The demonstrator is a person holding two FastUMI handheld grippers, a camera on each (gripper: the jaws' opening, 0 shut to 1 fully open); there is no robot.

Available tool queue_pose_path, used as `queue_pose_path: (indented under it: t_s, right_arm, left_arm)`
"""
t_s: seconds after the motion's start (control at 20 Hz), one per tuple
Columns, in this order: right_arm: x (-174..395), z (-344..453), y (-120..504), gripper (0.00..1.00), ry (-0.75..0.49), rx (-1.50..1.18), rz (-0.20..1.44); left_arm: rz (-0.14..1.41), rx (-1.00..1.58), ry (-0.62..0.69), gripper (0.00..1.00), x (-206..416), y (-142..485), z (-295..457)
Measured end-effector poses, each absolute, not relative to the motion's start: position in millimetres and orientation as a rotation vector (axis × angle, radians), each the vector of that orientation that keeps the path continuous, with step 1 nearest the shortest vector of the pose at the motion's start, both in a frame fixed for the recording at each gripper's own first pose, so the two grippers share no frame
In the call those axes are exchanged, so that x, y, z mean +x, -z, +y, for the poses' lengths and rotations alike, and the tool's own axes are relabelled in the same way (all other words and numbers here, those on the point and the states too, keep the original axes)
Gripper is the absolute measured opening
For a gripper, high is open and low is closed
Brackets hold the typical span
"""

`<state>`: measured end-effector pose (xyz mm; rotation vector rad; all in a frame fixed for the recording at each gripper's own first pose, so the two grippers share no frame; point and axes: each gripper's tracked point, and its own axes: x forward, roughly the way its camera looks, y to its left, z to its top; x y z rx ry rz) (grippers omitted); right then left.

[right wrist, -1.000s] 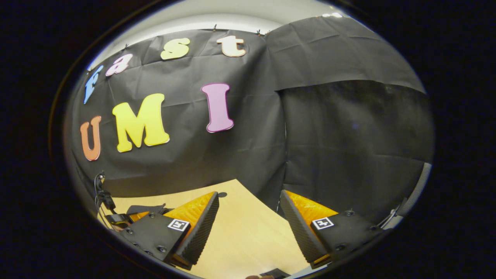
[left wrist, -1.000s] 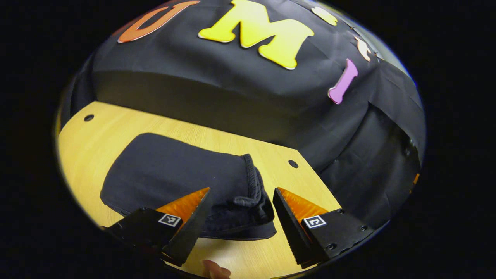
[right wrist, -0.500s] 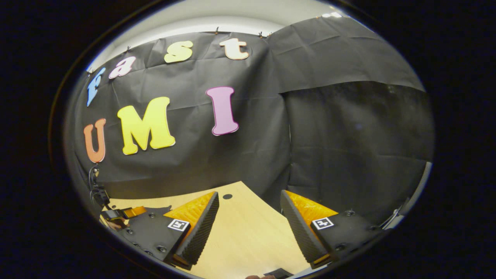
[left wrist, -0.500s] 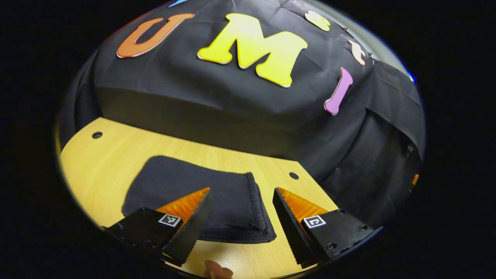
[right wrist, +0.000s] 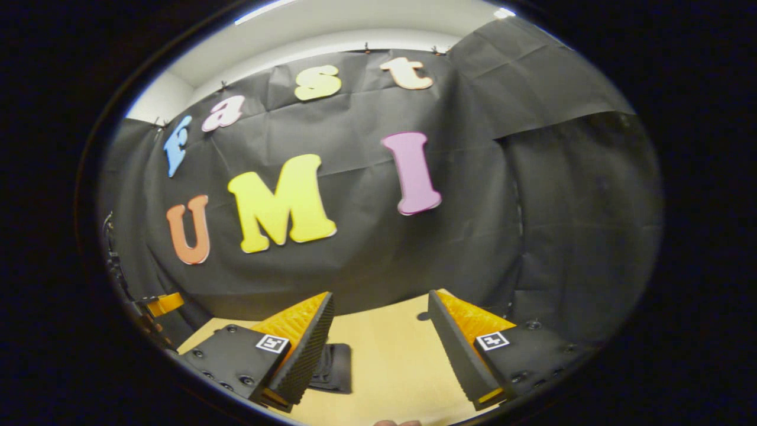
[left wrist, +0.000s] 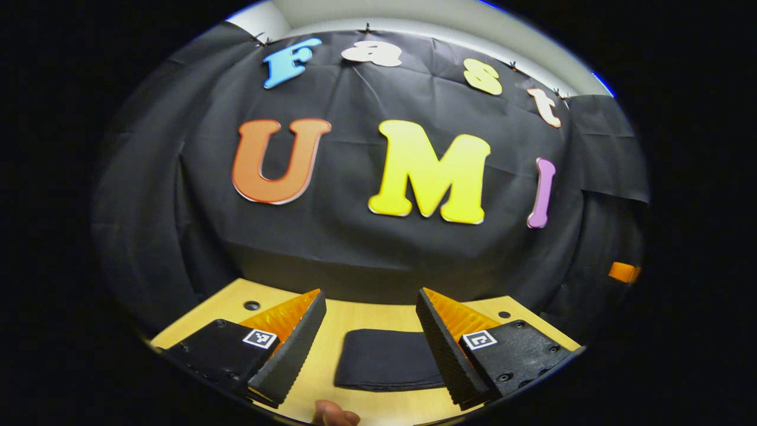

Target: Grasp the waist and the cuffs of the jeans and fold them to make the two legs overlap; first hold the waist and fold one-third of the jeans toward the cuffs, then hold the cuffs and fold the remaining one-third in the same direction to finish folding.

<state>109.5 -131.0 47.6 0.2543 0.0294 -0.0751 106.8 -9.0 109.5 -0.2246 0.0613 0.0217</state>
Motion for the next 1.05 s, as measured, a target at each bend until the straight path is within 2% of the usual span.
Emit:
queue_pose_path:
  t_s: [0.15, 0.2, 0.25, 0.3, 0.4, 0.45, 0.5, 0.55, 0.6, 0.65, 0.7, 1.05]
  right_arm:
    - [131, -72, -54, 0.94, -0.033, 0.253, 0.014]
    - [136, -56, -55, 0.99, -0.046, 0.245, 0.012]
    - [139, -43, -56, 0.99, -0.054, 0.23, 0.007]
    - [141, -32, -56, 0.94, -0.053, 0.211, 0.002]
    - [141, -10, -54, 0.94, -0.068, 0.199, 0.005]
    - [140, -4, -49, 0.99, -0.073, 0.197, 0.017]
    - [139, 1, -46, 0.94, -0.076, 0.191, 0.026]
    - [137, 2, -43, 0.99, -0.072, 0.179, 0.033]
    - [135, 4, -41, 0.94, -0.072, 0.17, 0.035]
    - [134, 4, -40, 0.94, -0.071, 0.16, 0.033]
    - [133, 4, -42, 0.99, -0.071, 0.146, 0.027]
    - [121, 11, -45, 0.99, -0.086, 0.102, 0.003]
  left_arm:
    - [0.032, -0.2, -0.105, 0.98, 80, -124, 20]
    - [0.031, -0.193, -0.119, 0.98, 72, -127, 23]
    - [0.036, -0.195, -0.123, 0.98, 63, -126, 24]
    - [0.039, -0.202, -0.118, 0.98, 56, -124, 22]
    - [0.05, -0.199, -0.114, 0.98, 47, -118, 14]
    - [0.057, -0.194, -0.113, 0.98, 44, -115, 10]
    - [0.061, -0.19, -0.11, 0.98, 43, -114, 5]
    - [0.063, -0.185, -0.102, 1.0, 43, -113, 0]
    - [0.064, -0.18, -0.096, 1.0, 43, -113, -4]
    - [0.067, -0.175, -0.093, 0.98, 44, -112, -7]
    - [0.068, -0.175, -0.093, 1.0, 45, -112, -8]
    - [0.058, -0.174, -0.086, 0.98, 43, -117, -11]
